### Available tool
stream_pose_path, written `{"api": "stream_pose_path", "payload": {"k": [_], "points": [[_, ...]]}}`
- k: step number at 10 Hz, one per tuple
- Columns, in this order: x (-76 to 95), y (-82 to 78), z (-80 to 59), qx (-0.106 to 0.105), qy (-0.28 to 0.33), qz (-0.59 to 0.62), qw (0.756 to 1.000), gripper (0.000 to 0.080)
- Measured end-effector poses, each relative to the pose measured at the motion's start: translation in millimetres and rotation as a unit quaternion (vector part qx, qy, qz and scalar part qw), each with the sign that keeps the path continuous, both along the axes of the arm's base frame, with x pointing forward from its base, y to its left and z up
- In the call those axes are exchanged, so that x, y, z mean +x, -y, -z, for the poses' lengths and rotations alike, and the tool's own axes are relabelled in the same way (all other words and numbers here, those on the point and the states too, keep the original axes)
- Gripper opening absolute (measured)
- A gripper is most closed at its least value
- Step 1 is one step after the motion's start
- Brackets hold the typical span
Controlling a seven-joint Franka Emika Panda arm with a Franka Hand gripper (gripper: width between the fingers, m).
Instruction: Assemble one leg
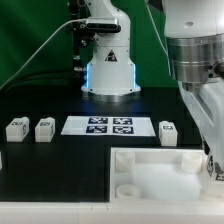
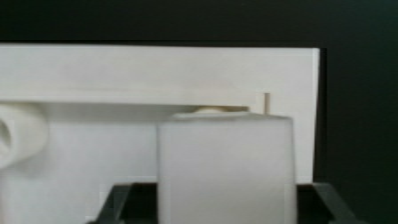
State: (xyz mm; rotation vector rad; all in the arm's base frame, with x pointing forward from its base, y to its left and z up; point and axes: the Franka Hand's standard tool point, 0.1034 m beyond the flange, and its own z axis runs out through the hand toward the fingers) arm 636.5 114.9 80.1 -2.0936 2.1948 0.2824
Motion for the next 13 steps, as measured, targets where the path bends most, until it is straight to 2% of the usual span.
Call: {"api": "stream_pose_path", "payload": {"k": [2, 4, 5, 6, 7, 8, 10, 13], "points": [[1.6, -0.3, -0.6, -0.006, -0.004, 0.053, 0.999, 0.0294], [2.0, -0.2, -0.5, -0.008, 0.0, 0.052, 0.999, 0.0294], [1.6, -0.9, 0.3, -0.008, -0.001, 0.051, 0.999, 0.037], [1.5, -1.2, 0.4, -0.007, 0.002, 0.036, 0.999, 0.037], [-1.3, -3.5, -0.9, -0.006, -0.003, 0.004, 1.0, 0.0564], [-5.1, -10.6, -6.9, -0.006, -0.02, -0.034, 0.999, 0.0623], [-12.1, -18.1, -9.2, -0.013, -0.015, -0.188, 0.982, 0.0645], [-13.3, -19.8, -8.1, 0.001, 0.012, -0.343, 0.939, 0.0649]]}}
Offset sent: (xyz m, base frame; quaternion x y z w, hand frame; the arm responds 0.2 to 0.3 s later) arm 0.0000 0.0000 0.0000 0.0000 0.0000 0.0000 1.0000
